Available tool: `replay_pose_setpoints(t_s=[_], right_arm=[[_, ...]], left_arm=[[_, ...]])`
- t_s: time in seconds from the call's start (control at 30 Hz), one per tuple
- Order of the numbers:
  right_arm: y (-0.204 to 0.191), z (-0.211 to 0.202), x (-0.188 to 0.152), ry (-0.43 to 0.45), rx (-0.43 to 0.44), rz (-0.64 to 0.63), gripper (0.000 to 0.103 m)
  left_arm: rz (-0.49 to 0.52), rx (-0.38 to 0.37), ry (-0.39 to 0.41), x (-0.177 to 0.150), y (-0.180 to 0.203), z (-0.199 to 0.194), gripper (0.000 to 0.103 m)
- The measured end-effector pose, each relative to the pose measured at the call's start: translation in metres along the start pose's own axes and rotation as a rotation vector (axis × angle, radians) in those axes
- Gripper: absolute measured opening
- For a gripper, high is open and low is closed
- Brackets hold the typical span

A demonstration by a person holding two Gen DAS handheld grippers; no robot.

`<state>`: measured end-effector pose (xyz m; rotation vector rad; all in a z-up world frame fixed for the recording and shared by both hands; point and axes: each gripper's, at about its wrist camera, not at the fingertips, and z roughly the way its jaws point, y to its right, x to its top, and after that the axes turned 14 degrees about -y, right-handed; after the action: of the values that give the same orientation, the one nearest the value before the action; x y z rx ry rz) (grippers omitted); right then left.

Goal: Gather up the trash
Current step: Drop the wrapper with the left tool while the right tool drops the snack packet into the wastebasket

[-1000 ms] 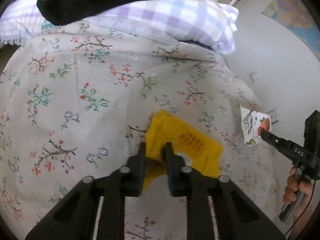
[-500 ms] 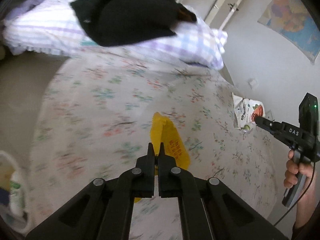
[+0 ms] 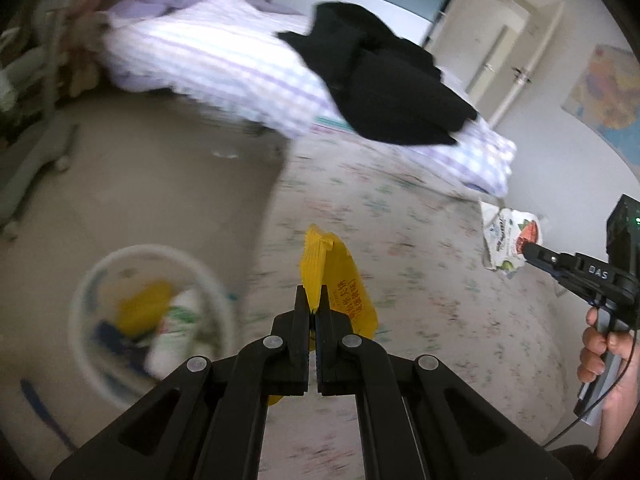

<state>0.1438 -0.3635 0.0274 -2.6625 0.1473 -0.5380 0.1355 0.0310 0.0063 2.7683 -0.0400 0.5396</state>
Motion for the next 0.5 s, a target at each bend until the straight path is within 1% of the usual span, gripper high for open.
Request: replay_pose_setpoints(t_s=[0.17, 0.2, 0.23, 0.33, 0.5], right_arm=[[-0.053, 0.023, -0.005, -0.030, 0.029, -0.053, 0.010], [-0.058, 0.025, -0.006, -0.033, 0.035, -0.060, 0.010], [-0.072, 0.032, -0.008, -0.040, 0.044, -0.078, 0.010], [-0.100, 0.048, -0.016, -0.063, 0.065, -0.114, 0.010], [-0.137, 0.075, -0.029, -0.101, 0.073, -0.175, 0.010]], left_arm=[[-0.103, 0.034, 0.044, -0.019, -0.057, -0.016, 0.001], [-0.123, 0.042, 0.047, -0.023, -0.066, -0.016, 0.001], [-0.144, 0.053, 0.045, -0.027, -0.075, -0.016, 0.001], [-0.178, 0.089, 0.041, -0.033, -0.097, -0.020, 0.001], [-0.211, 0.135, 0.047, -0.037, -0.120, -0.022, 0.002]])
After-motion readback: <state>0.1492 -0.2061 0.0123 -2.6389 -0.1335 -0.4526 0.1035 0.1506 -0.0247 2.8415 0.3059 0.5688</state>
